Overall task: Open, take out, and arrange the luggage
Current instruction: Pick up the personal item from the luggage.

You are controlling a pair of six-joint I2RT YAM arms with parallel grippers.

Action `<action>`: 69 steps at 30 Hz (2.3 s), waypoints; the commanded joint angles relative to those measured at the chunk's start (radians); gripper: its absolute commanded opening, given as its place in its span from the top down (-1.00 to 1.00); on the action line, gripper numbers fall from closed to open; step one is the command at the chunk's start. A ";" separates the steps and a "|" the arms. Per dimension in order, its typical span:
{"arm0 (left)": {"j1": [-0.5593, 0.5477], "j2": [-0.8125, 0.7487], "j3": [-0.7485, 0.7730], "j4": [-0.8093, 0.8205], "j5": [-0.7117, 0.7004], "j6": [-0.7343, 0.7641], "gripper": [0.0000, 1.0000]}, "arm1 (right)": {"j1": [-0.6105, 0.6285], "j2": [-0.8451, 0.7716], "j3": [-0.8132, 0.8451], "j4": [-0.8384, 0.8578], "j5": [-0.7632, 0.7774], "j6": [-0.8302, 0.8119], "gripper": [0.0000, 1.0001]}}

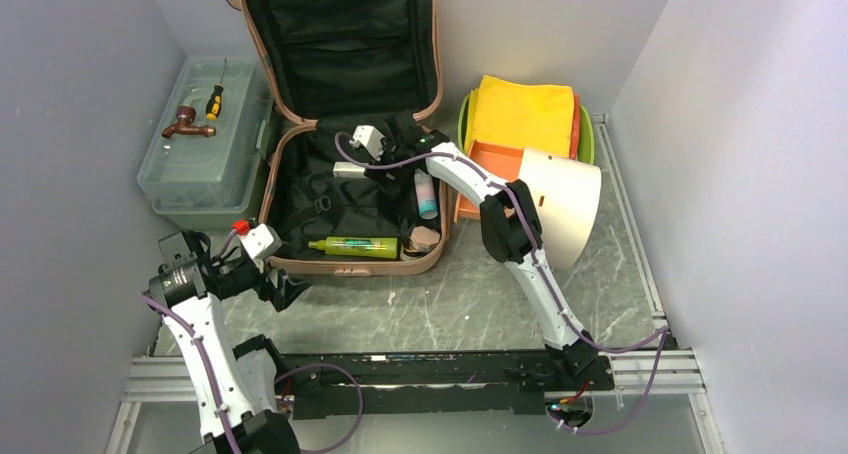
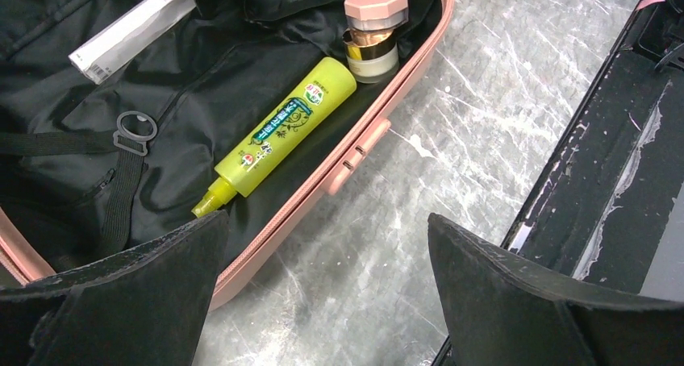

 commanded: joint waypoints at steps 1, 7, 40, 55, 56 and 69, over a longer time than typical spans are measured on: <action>0.015 0.009 0.038 -0.033 0.049 0.063 -0.98 | -0.017 0.037 0.053 0.019 0.011 -0.080 -0.60; 0.033 0.020 0.040 -0.037 0.052 0.068 -0.98 | -0.027 0.055 0.042 0.093 0.074 -0.086 -0.60; 0.089 0.049 0.048 -0.056 0.056 0.097 -0.98 | -0.005 -0.078 -0.026 -0.049 -0.156 -0.227 0.77; 0.094 -0.033 0.013 0.091 0.016 -0.097 -0.98 | 0.026 -0.469 -0.081 -0.157 0.099 0.017 0.82; 0.096 -0.036 0.012 0.109 0.010 -0.118 -0.98 | 0.026 -0.508 -0.098 -0.165 0.114 0.035 0.82; 0.101 -0.053 0.027 0.132 -0.006 -0.159 -0.98 | -0.044 -0.940 -0.487 -0.218 0.354 0.263 0.91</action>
